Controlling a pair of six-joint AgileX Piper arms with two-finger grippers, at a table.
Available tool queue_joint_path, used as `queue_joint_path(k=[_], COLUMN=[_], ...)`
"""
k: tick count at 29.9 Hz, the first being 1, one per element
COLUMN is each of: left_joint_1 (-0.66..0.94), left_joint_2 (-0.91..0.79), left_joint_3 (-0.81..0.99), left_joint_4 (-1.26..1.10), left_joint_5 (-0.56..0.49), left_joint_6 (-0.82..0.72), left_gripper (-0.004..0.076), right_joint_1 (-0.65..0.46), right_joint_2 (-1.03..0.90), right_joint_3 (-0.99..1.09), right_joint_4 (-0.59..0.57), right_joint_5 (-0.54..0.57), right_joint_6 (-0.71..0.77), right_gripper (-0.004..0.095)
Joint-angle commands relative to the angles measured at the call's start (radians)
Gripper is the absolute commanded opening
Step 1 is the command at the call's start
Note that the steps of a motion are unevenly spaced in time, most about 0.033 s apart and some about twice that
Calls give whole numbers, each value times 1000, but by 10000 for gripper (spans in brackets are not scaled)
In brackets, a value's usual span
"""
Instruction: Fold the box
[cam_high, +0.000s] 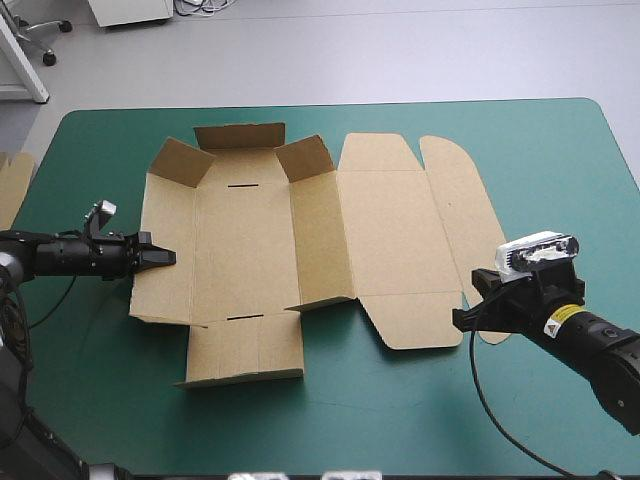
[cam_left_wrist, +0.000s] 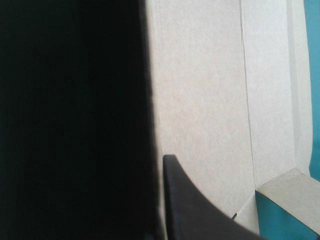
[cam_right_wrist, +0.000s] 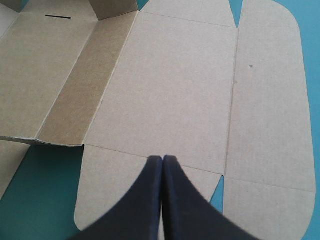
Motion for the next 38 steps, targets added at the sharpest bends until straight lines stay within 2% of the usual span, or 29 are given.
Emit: queue_joint_path(k=[1,8,17,27,38], left_joint_1=[-33,-241,-527,-741,-1008], left_joint_2=[-89,-113,-113,-115,-229], left_joint_3=[-106,-345,-597,-668,-669], left_joint_4=[4,310,663,1107,1338], left_joint_5=[109,109,55,-23,-73], left_joint_6=[-43,-203,-301,-376,-455], left_gripper=[-15,-15,-15,-15,-15], right_joint_1=[-4,-4,-4,-4,-4], right_joint_2=[2,2,2,2,2], right_joint_3=[-36,-36,-36,-36,-36], right_joint_4=[-16,-46,-50,-42,-42], right_joint_5=[-65,-65,-65,-61,-57], right_joint_6=[-2,-2,-2,3,-32], right_gripper=[-19,-19,-19,-19,-19])
